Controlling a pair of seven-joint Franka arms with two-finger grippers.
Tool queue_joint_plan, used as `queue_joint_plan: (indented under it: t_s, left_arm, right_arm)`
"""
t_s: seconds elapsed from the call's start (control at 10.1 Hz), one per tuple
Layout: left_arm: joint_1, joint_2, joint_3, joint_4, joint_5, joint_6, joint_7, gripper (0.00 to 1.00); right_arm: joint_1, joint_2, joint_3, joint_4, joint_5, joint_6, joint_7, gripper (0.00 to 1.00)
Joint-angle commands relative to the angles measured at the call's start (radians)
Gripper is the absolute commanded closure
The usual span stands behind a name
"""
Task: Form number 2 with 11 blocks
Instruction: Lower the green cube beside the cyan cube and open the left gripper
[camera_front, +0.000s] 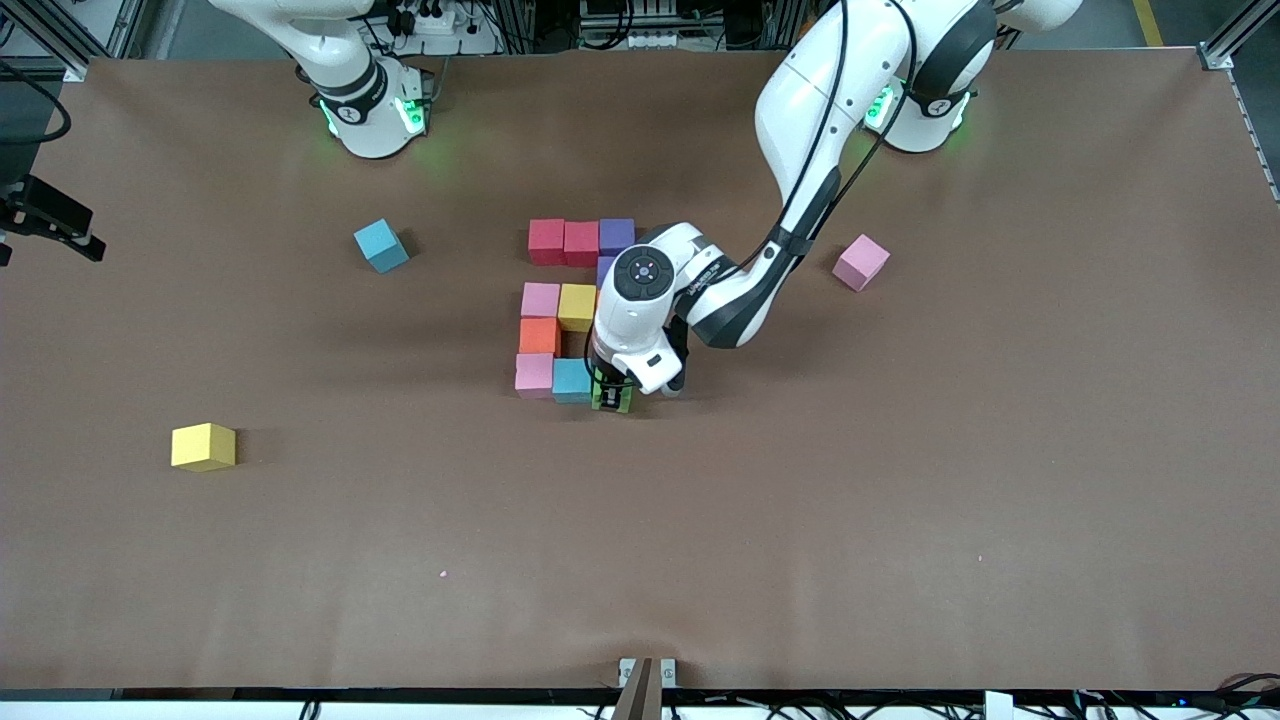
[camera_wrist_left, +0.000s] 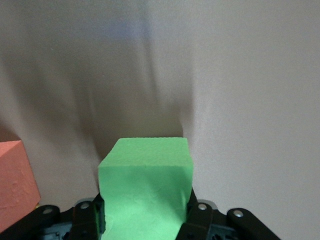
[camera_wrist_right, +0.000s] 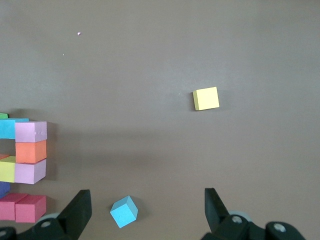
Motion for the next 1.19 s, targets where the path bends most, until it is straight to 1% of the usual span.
queue_joint_plan:
  t_s: [0.0, 0.3, 0.59, 0.69, 0.79, 0.89, 0.99, 1.09]
  left_arm:
    - [-0.02, 0.017, 0.016, 0.03, -0.023, -0.035, -0.046, 0.94]
    - [-0.02, 0.016, 0.01, 0.03, -0.024, -0.081, -0.077, 0.94]
    - [-0.02, 0.017, 0.01, 0.03, -0.024, -0.082, -0.082, 0.93]
    - [-0.023, 0.017, 0.01, 0.03, -0.024, -0.082, -0.082, 0.93]
    - [-0.026, 0.019, 0.011, 0.03, -0.023, -0.079, -0.08, 0.89]
    - [-0.026, 0.019, 0.013, 0.03, -0.023, -0.072, -0.08, 0.66]
    - [-0.026, 0.019, 0.016, 0.03, -0.021, -0.071, -0.082, 0.01]
    - [-0.026, 0.019, 0.016, 0.03, -0.021, -0.071, -0.08, 0.0]
  right_arm:
    - [0.0, 0.001, 0.002, 0.008, -0.008, -0.011, -0.001, 0.0]
    - [0.0, 0.001, 0.0, 0.008, -0.008, -0.016, -0.001, 0.0]
    - [0.0, -0.005, 0.003, 0.012, -0.008, -0.025, 0.001, 0.0]
    - [0.002, -0.005, 0.003, 0.012, 0.004, -0.025, 0.003, 0.0]
    - [0.0, -0.004, 0.003, 0.013, 0.005, -0.02, 0.003, 0.0]
    - [0.0, -0.005, 0.003, 0.013, -0.005, -0.025, 0.001, 0.0]
    - [-0.003, -0.005, 0.0, 0.013, -0.005, -0.025, 0.001, 0.0]
    - [-0.003, -0.005, -0.001, 0.013, -0.005, -0.025, 0.001, 0.0]
